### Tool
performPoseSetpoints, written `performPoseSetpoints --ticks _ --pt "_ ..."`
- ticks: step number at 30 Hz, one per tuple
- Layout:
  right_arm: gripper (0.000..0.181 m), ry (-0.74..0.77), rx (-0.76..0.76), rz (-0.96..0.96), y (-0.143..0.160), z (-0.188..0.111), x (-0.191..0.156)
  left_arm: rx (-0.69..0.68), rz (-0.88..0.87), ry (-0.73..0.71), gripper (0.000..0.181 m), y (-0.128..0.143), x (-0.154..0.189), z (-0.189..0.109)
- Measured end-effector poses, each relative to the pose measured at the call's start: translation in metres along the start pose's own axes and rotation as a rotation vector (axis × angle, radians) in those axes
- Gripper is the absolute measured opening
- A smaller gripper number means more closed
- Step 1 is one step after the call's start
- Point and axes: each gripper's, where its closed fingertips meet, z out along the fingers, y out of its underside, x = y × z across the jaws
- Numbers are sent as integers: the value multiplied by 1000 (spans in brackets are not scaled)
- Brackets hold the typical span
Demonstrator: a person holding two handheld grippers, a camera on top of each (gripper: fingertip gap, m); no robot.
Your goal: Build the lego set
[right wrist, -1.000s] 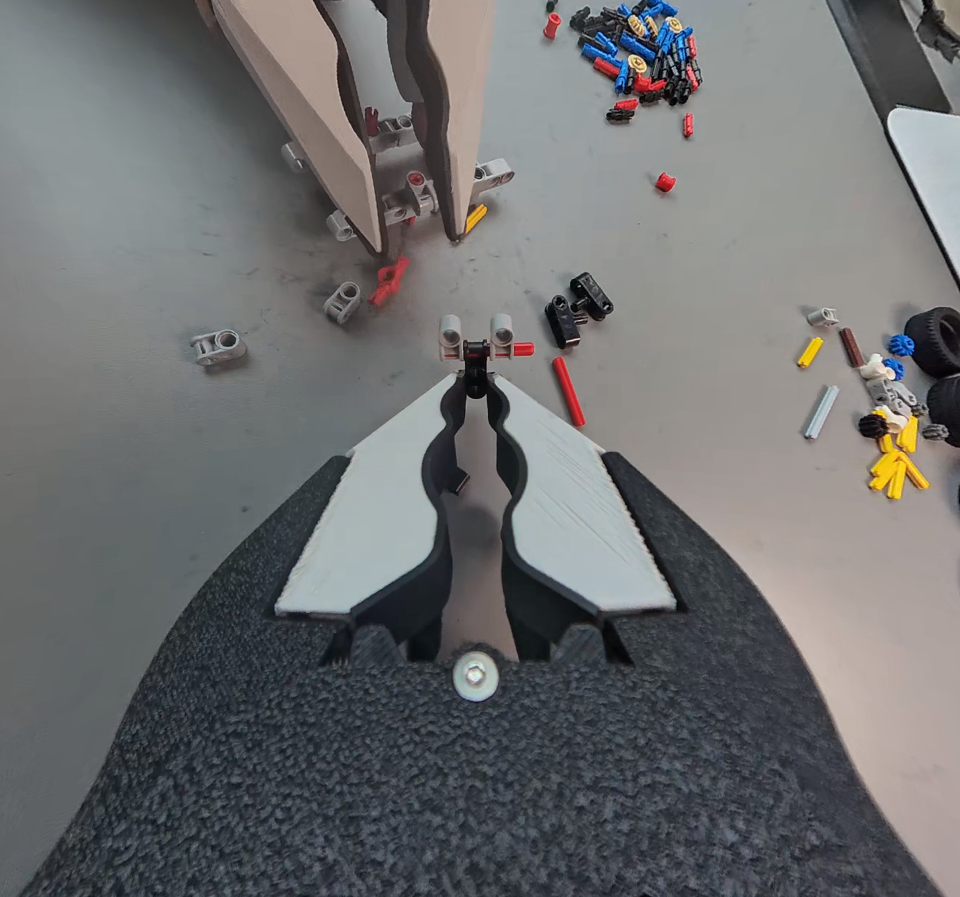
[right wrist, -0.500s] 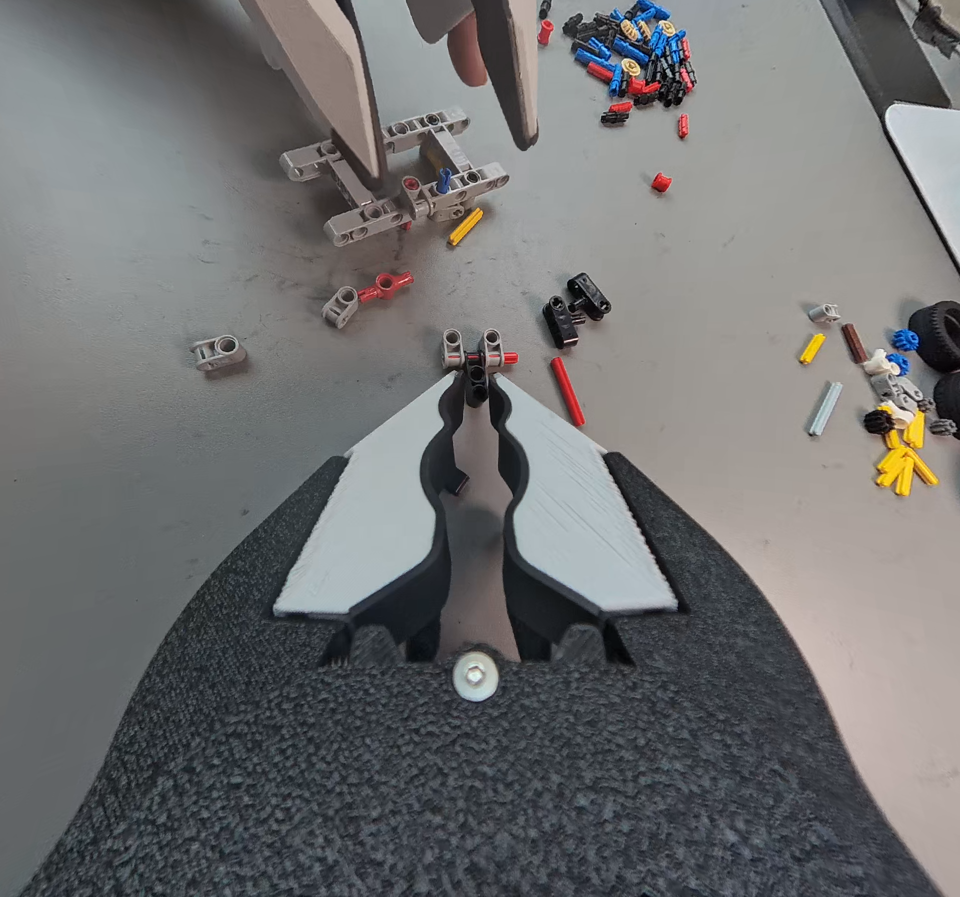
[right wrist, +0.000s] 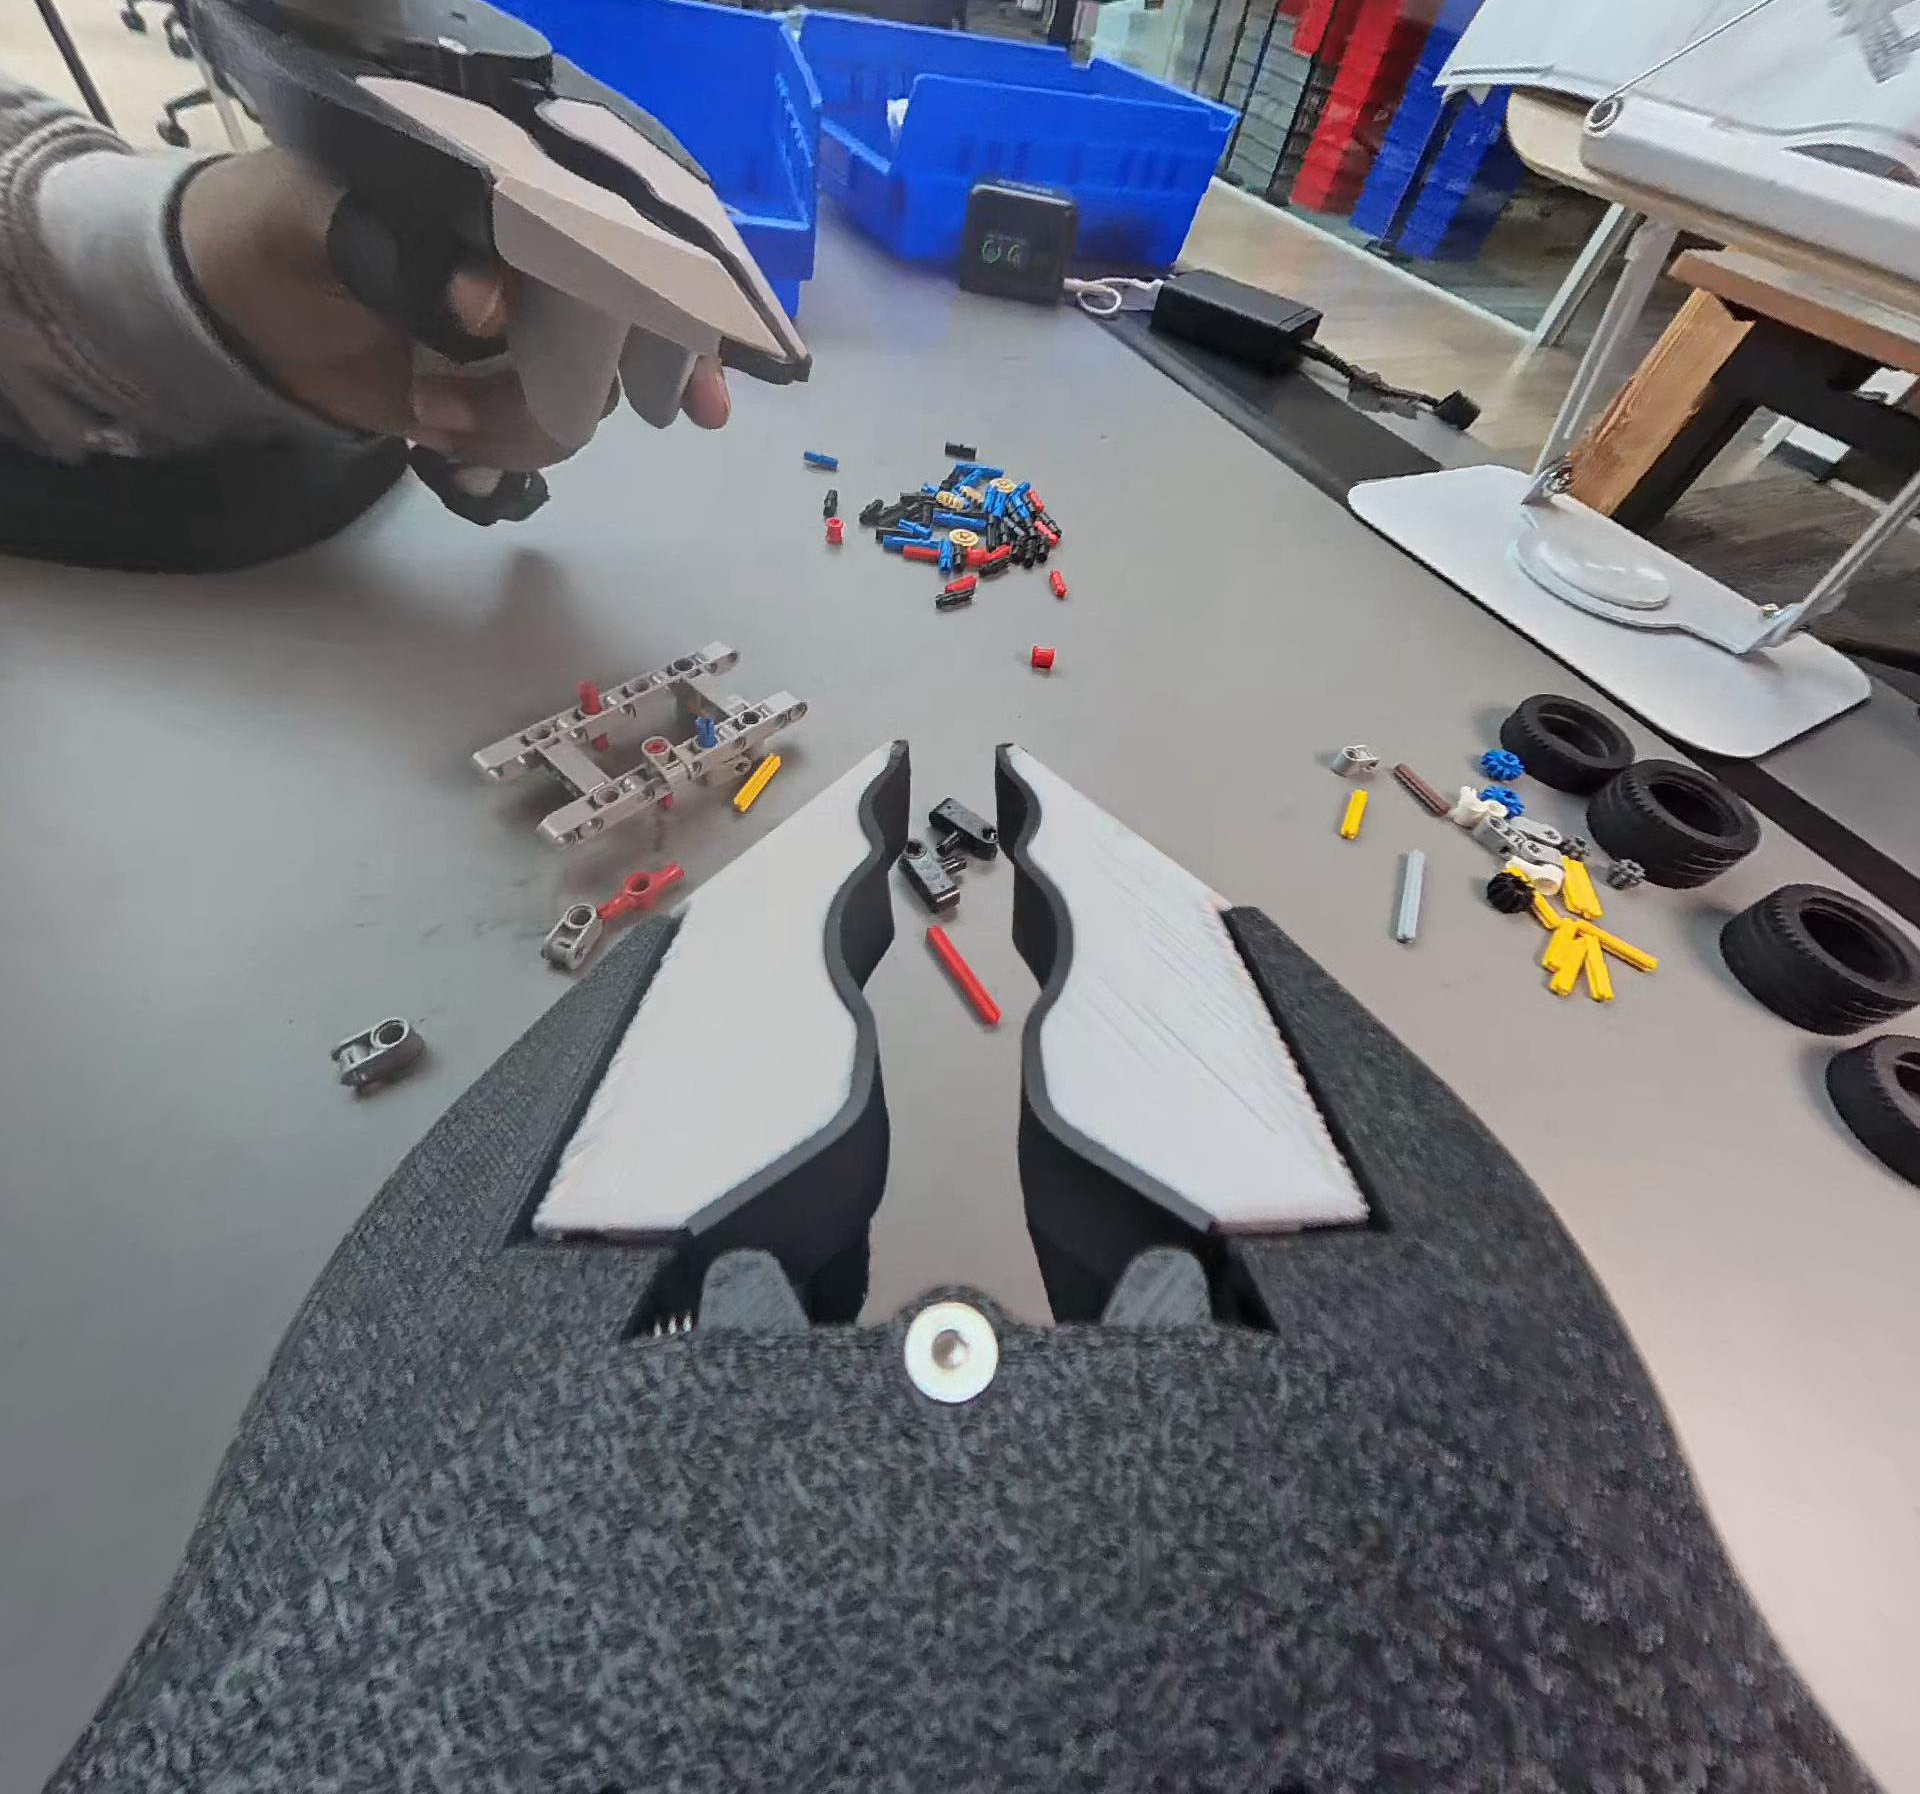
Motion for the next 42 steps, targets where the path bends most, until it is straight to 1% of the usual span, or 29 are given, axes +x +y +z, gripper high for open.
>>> performPoseSetpoints --ticks 2,4,7,9,11,13,14,19,20,21,25,29,33,39,42 --pt "16 11 9 14 1 1 4 15 -5 -33 0 -1 -10 -4" --pt "16 19 11 23 2 2 6 56 -12 -57 1 -8 -15 -8" --pt "16 7 12 40 4 5 5 86 17 -91 16 -16 -21 -13" --pt "15 4 7 31 5 7 3 93 21 -97 19 -17 -23 -16" --pt "15 5 11 21 4 7 2 98 10 -90 18 -18 -24 -18" --pt "15 4 16 15 3 6 0 94 -2 -86 8 -18 -26 -19" --pt "15 0 12 15 4 5 -1 86 -15 -91 0 -16 -28 -20" --pt "15 -5 -22 -23 5 3 -7 25 -51 -159 0 5 -51 -18" --pt "15 -4 -29 -31 5 3 -9 23 -53 -168 0 6 -54 -18" --pt "15 -5 -38 -39 5 3 -10 25 -52 -172 4 6 -55 -19" --pt "16 -17 -82 -47 13 6 -14 22 -11 -171 16 4 -51 -19" --pt "19 -3 -132 -38 25 8 -7 25 9 -128 26 3 -39 -15" --pt "22 24 -127 -13 24 5 2 4 21 -90 37 7 -31 -10" --pt "24 46 -134 -15 26 3 7 -7 36 -81 39 10 -27 -8" --pt "28 43 -168 -23 32 4 8 -12 32 -87 39 10 -29 -9"
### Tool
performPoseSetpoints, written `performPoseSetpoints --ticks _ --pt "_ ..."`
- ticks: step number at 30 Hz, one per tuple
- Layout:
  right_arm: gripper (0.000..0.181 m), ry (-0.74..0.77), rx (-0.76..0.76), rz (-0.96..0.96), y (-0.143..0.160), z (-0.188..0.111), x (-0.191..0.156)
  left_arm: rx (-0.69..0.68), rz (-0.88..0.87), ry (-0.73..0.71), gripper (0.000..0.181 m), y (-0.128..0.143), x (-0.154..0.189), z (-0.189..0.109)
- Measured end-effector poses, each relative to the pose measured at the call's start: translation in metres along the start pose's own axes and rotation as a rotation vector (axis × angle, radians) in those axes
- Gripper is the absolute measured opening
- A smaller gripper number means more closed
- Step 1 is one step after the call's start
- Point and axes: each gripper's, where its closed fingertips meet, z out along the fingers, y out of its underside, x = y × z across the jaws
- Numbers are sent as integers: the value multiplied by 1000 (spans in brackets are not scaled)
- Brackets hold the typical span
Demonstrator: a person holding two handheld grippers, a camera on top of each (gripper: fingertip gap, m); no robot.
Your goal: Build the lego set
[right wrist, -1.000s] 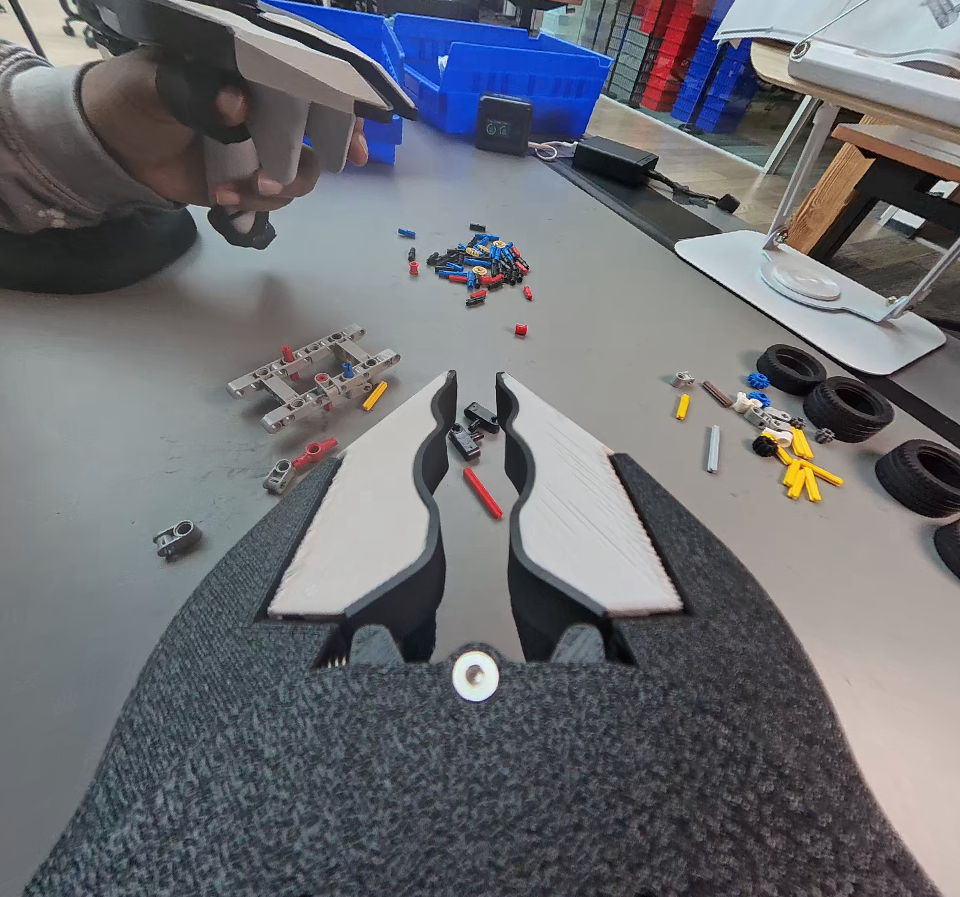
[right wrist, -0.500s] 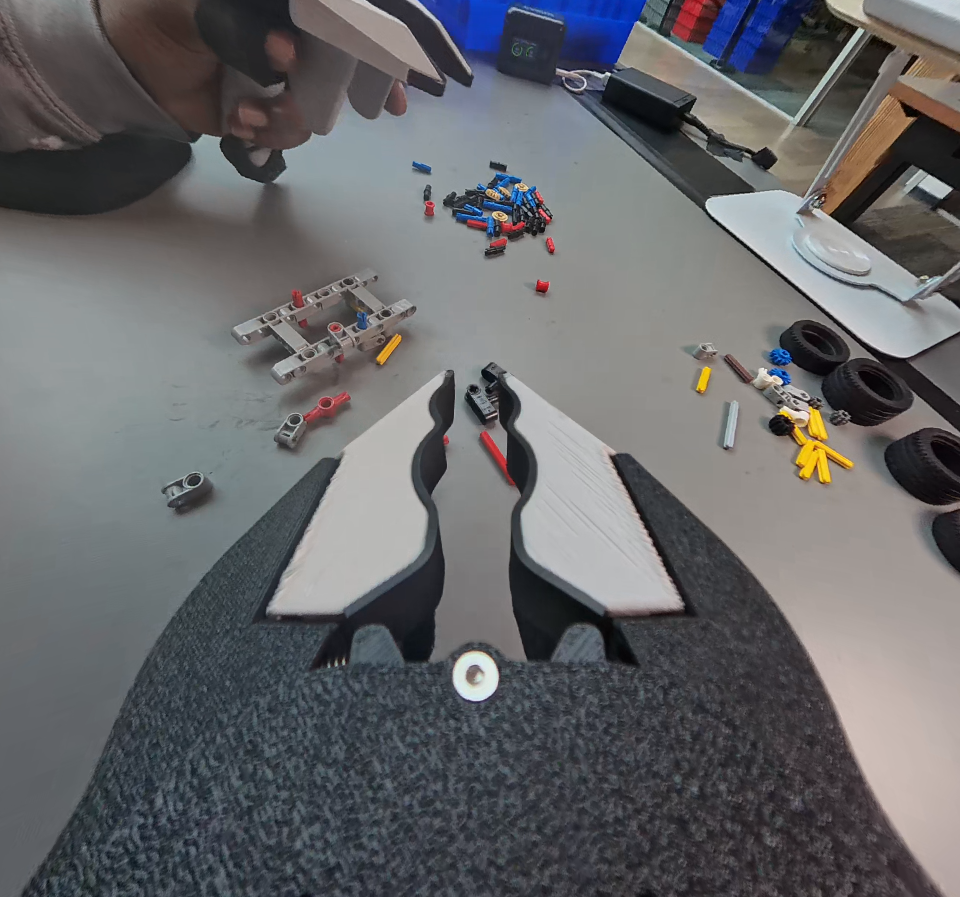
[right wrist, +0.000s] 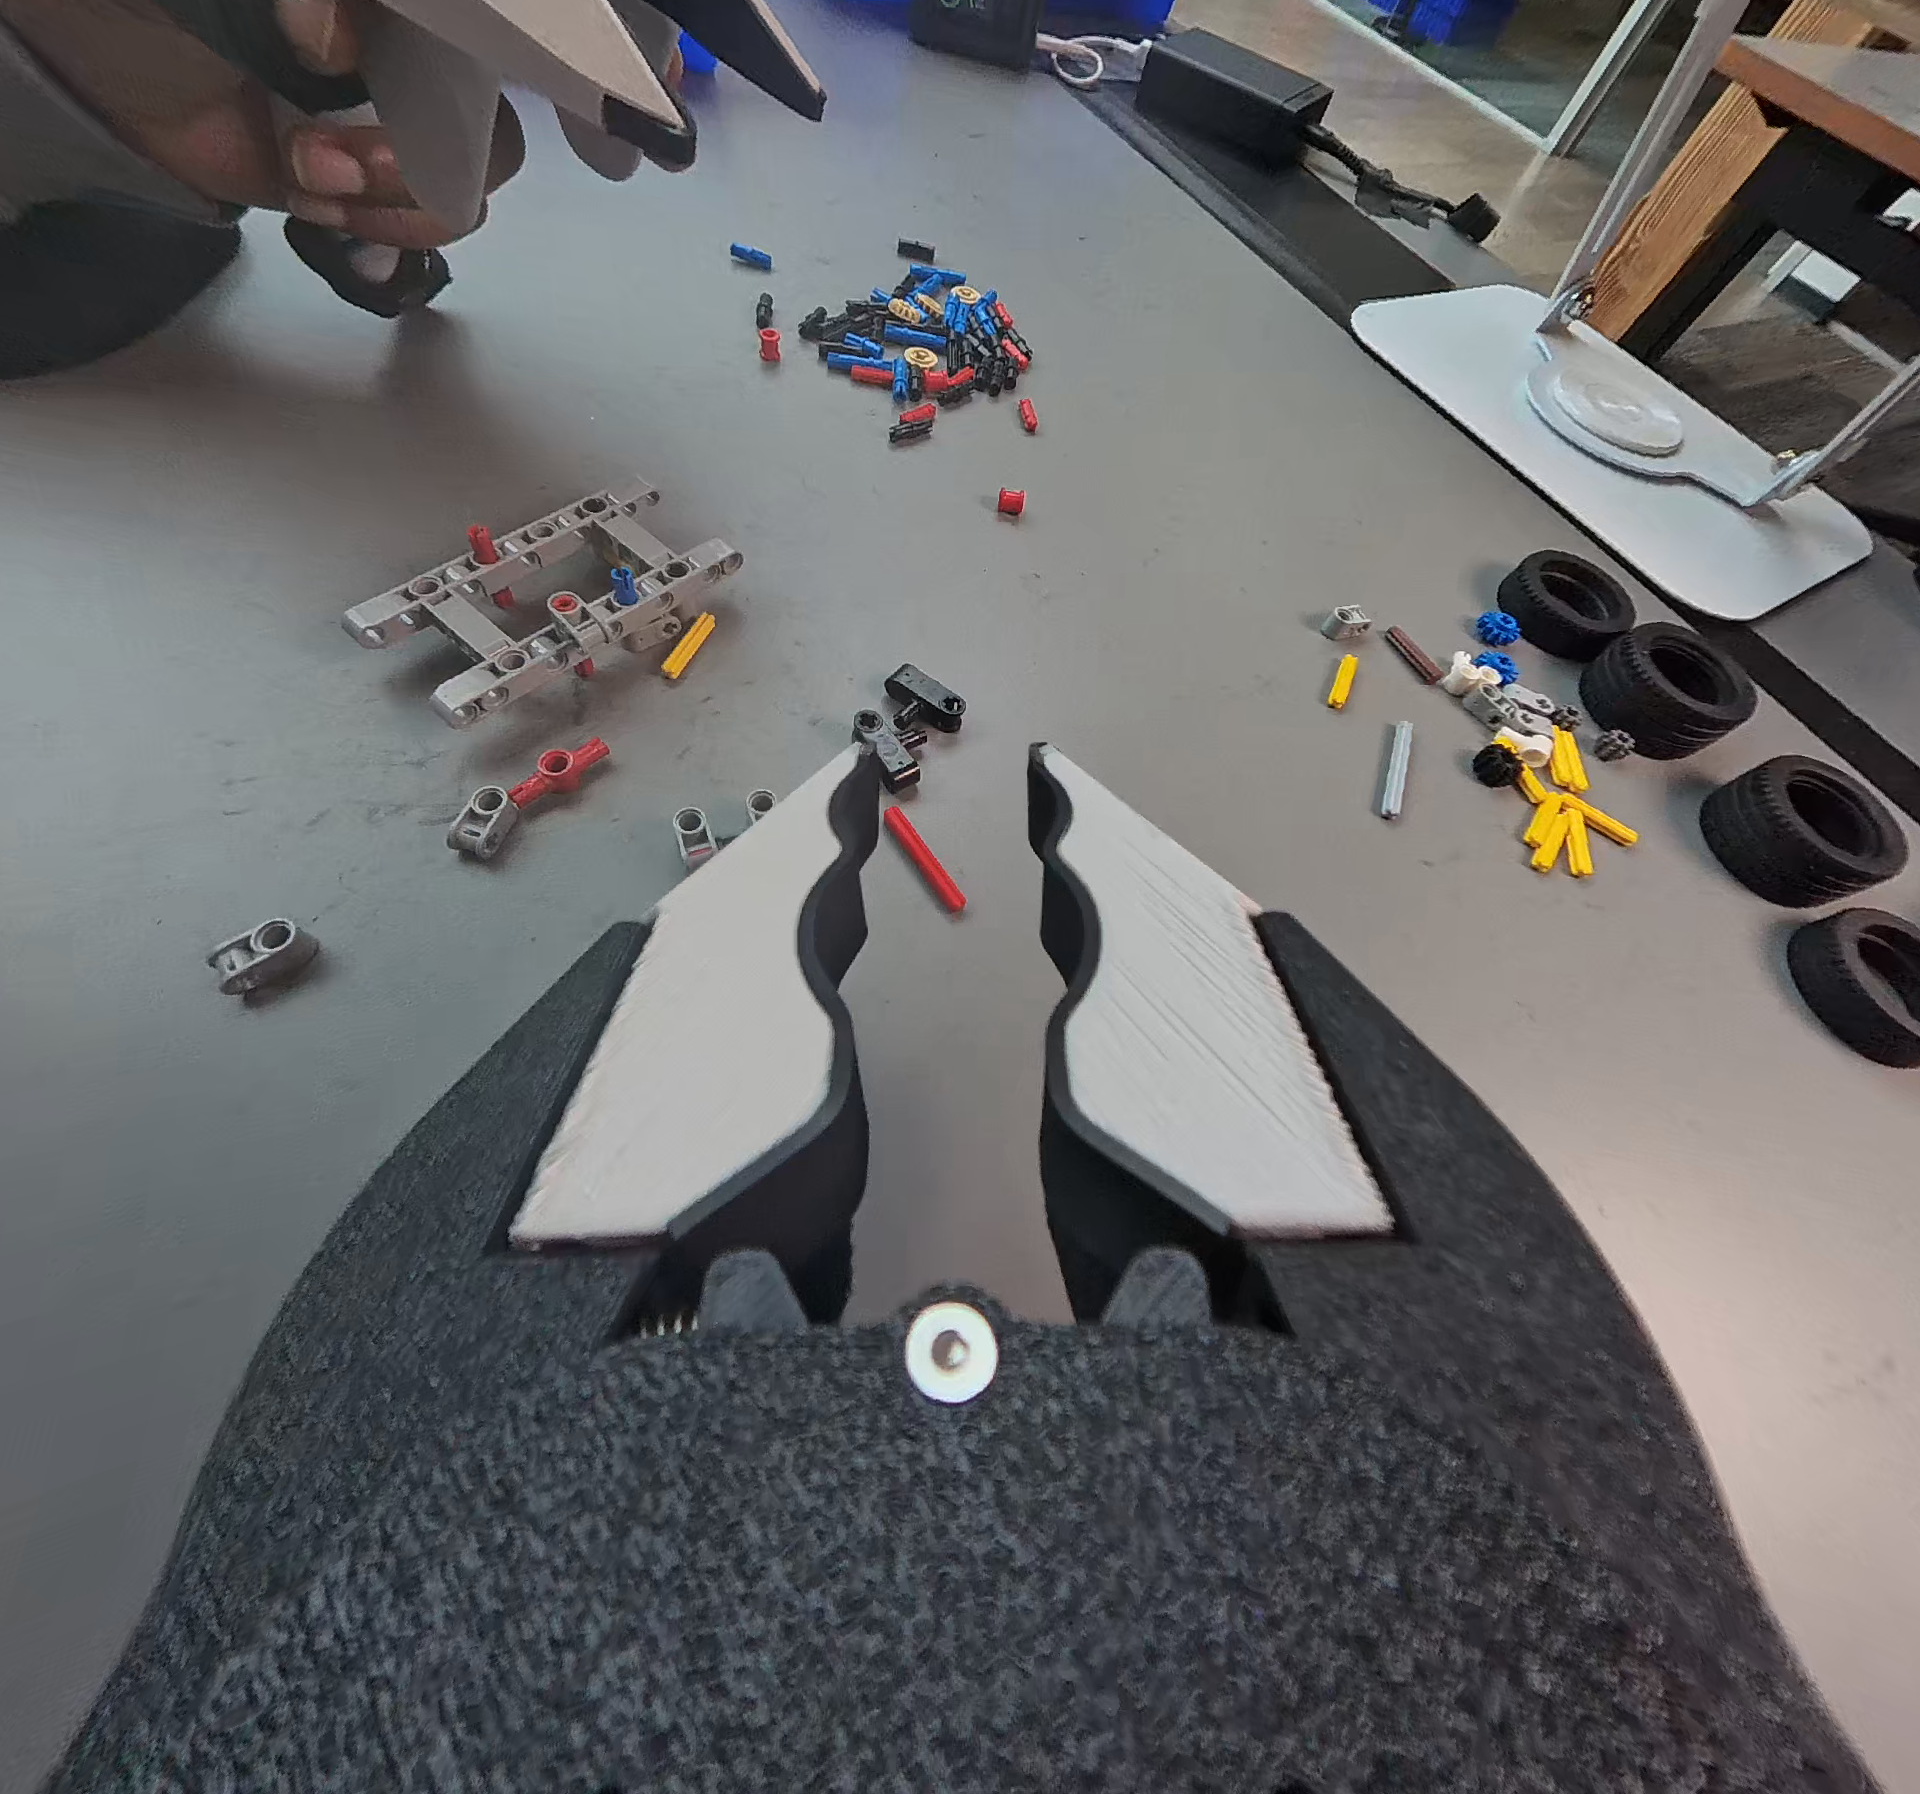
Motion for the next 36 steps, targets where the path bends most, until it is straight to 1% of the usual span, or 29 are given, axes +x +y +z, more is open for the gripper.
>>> performPoseSetpoints --ticks 3,7,12,14,16,21,23,26,28,31,34,36 --pt "39 -20 -58 6 9 0 0 -32 13 -19 39 5 -3 1" --pt "45 -22 -114 25 18 -5 6 -71 25 -34 40 11 -5 3" --pt "47 -26 -250 60 41 -3 20 -88 31 -39 40 14 -5 4" --pt "43 -50 -300 86 49 0 20 -96 43 -38 40 15 -3 5" --pt "37 -60 -357 63 57 3 20 -105 57 -35 40 17 -1 6" --pt "5 -127 -405 15 55 5 6 -118 77 -34 40 20 1 8" --pt "3 -131 -414 -18 55 5 2 -120 76 -33 39 21 2 8" --pt "1 -165 -392 -15 52 5 -5 -121 75 -33 39 21 2 8" --pt "0 -204 -334 6 42 3 -13 -121 75 -33 39 21 2 8" --pt "0 -241 -209 5 20 -2 -21 -120 74 -38 39 21 1 8" --pt "6 -230 -78 27 -2 -9 -18 -121 71 -43 39 21 0 9" --pt "11 -211 -35 44 -7 -13 -12 -120 68 -46 39 21 -1 9"
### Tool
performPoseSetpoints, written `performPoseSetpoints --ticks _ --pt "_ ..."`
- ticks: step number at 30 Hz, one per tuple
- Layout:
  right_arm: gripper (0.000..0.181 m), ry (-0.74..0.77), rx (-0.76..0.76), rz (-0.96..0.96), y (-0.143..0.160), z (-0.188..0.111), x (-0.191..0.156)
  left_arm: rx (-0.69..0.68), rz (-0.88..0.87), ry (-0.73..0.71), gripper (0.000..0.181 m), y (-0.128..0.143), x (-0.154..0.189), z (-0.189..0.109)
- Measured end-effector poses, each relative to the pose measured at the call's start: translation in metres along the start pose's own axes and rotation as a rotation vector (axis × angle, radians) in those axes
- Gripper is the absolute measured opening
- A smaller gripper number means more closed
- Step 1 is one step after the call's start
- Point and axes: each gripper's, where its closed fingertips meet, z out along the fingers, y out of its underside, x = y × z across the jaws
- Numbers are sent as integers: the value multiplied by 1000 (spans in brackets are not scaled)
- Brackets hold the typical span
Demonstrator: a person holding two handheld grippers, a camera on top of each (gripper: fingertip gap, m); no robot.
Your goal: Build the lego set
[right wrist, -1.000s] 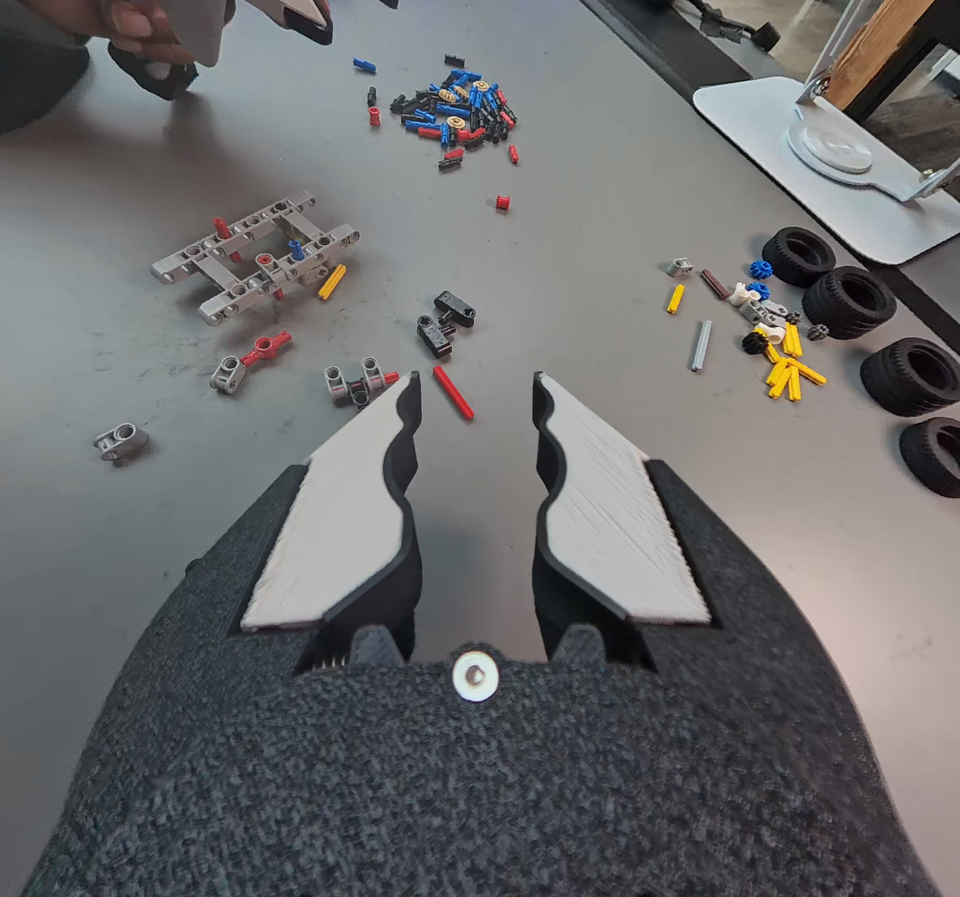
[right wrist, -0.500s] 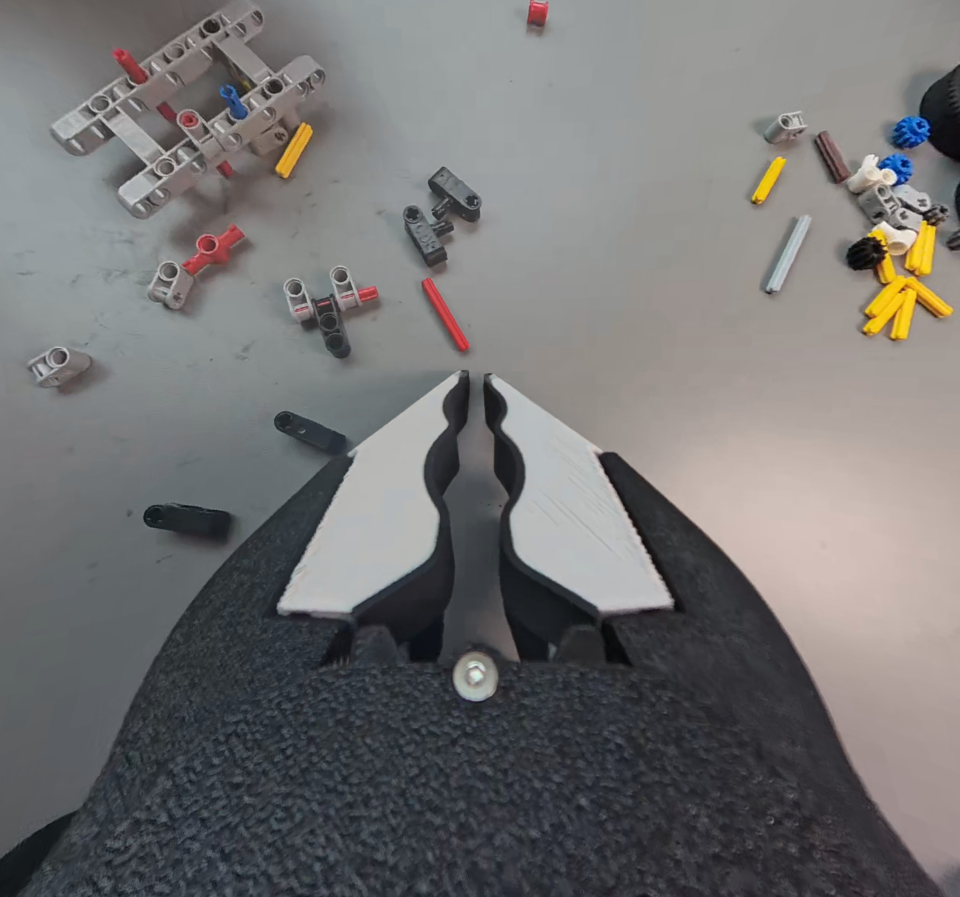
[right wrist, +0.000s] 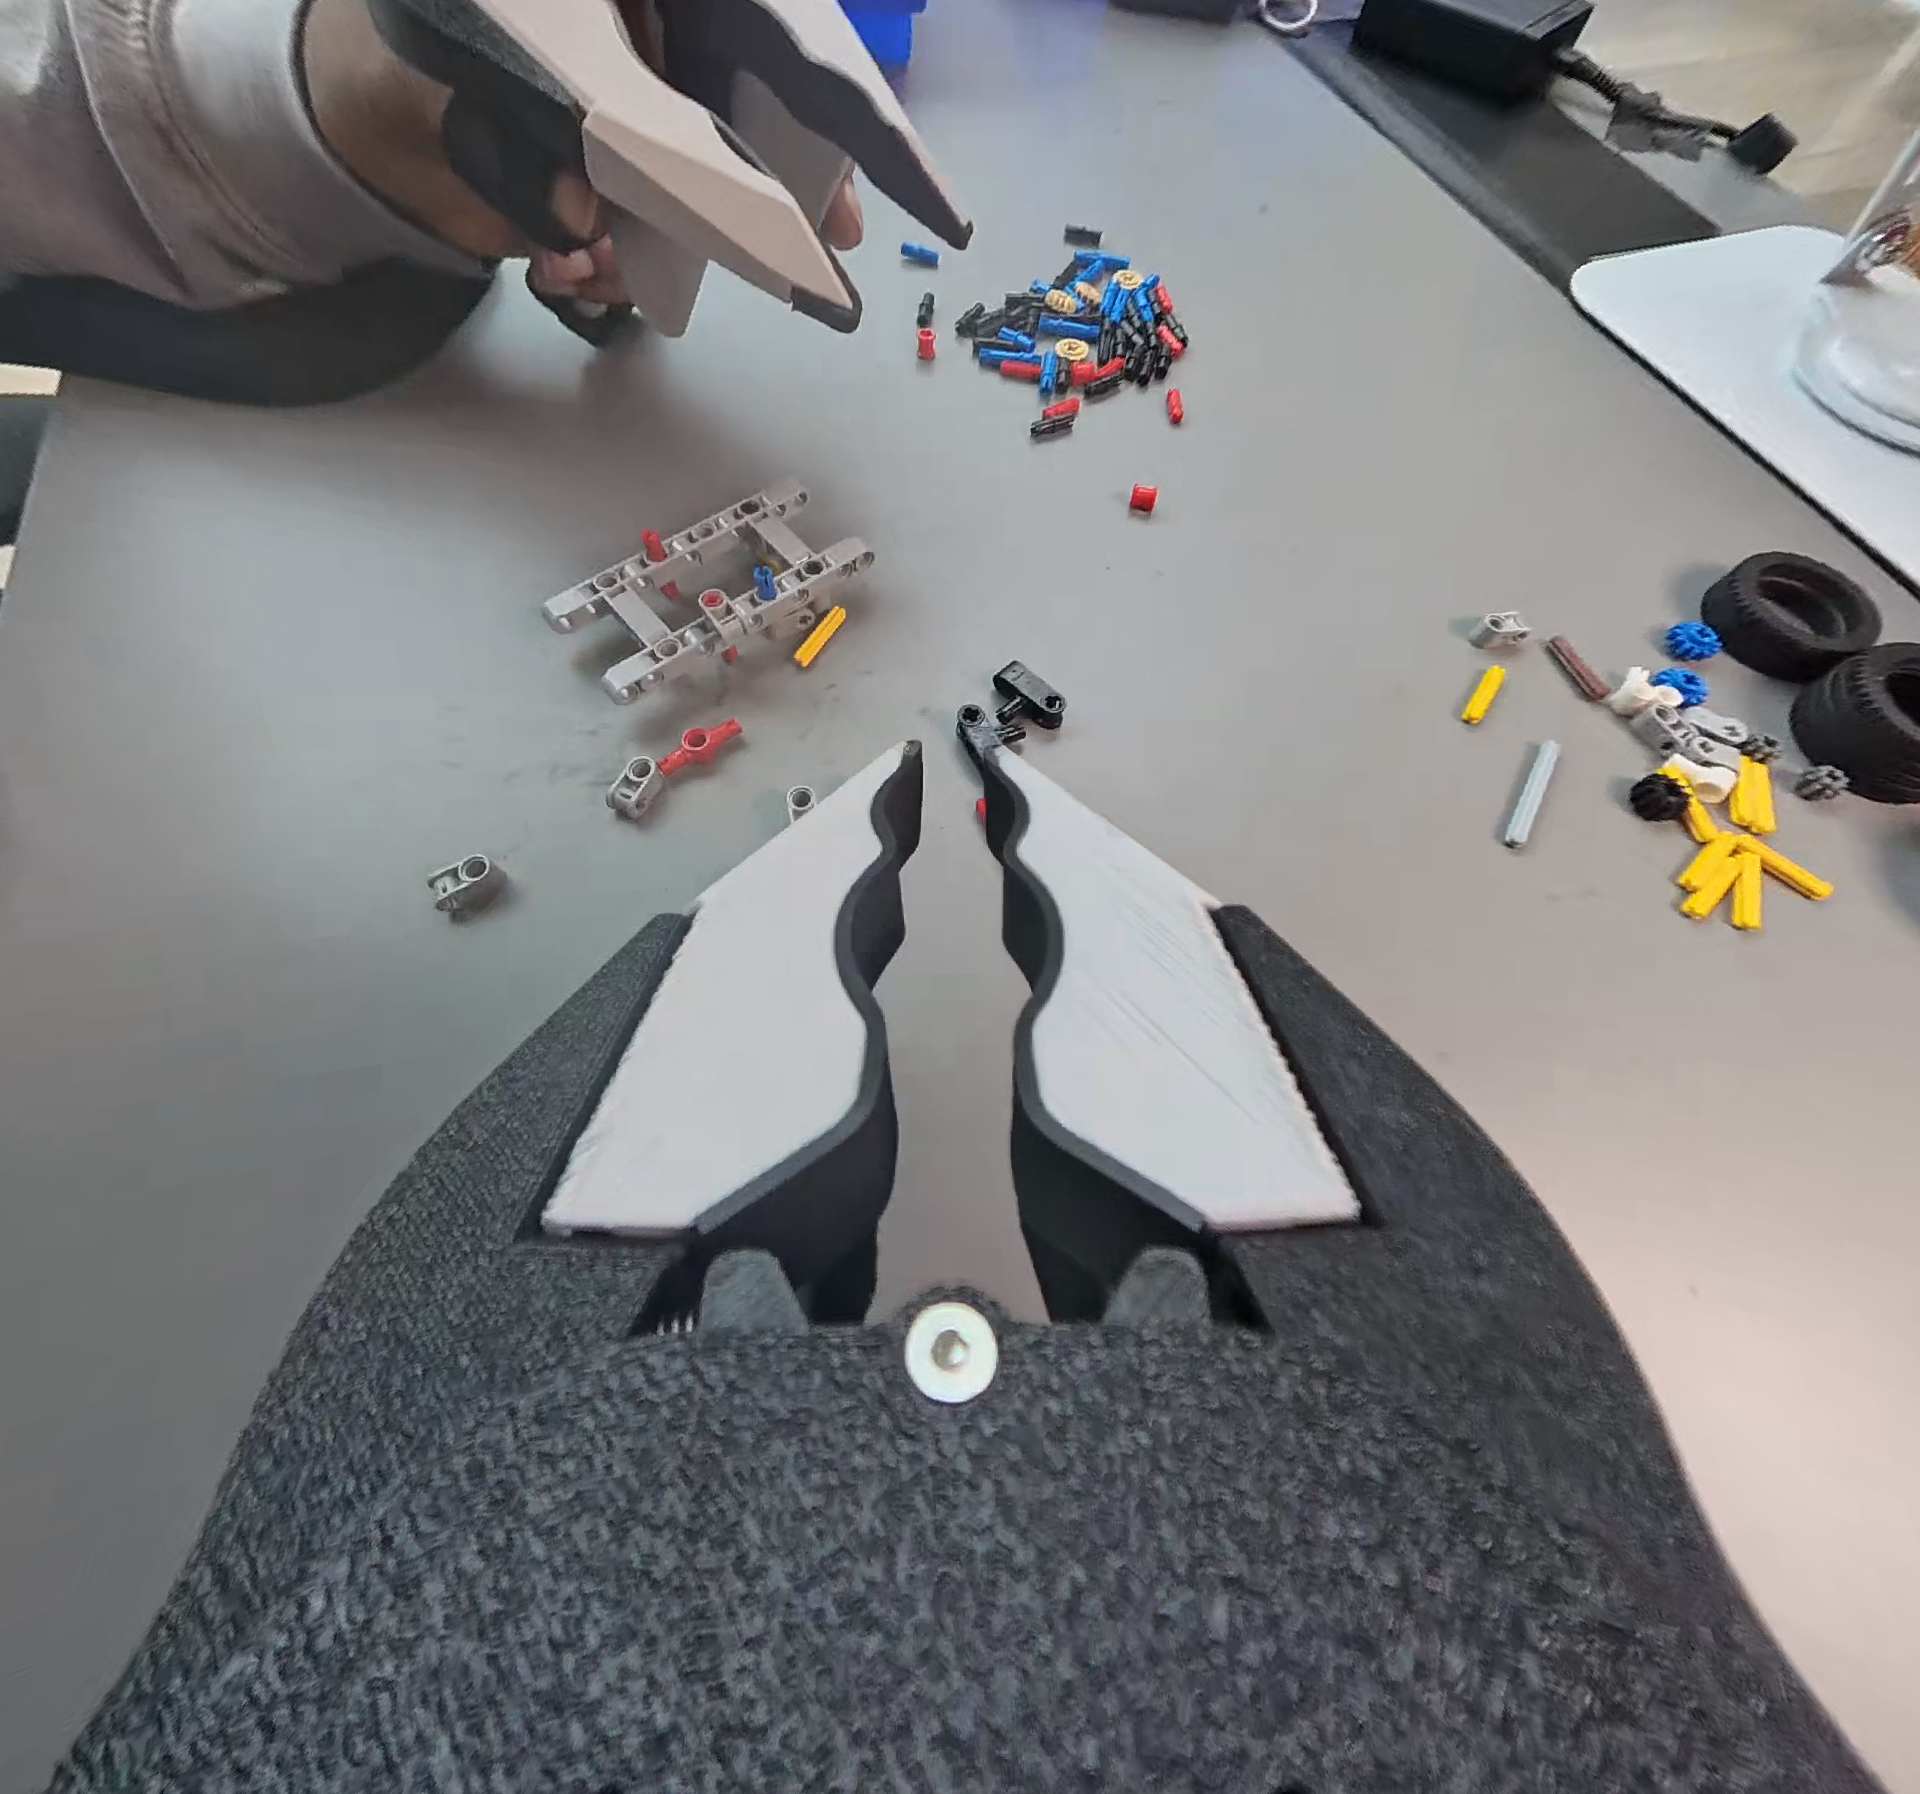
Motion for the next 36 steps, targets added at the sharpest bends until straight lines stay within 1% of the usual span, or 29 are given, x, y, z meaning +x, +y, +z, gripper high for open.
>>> performPoseSetpoints --ticks 2,7,12,17,26,29,32,36 --pt "20 34 22 13 -1 -3 7 -1 -3 0 39 0 0 0" --pt "33 113 34 51 5 -6 27 0 -5 -1 39 0 -1 0" --pt "37 156 70 84 4 -7 37 9 -9 -1 39 -2 -1 -2" --pt "36 157 73 84 5 -4 36 10 -11 3 39 -2 -1 -2" --pt "25 117 55 42 9 4 22 10 -11 -2 39 -2 -2 -2" --pt "15 113 68 35 7 3 20 10 -12 -4 39 -2 -2 -2" --pt "0 109 76 24 6 3 18 3 -12 -4 39 -1 -2 -2" --pt "0 104 64 14 6 6 15 -1 -18 -11 37 -1 -3 -3"
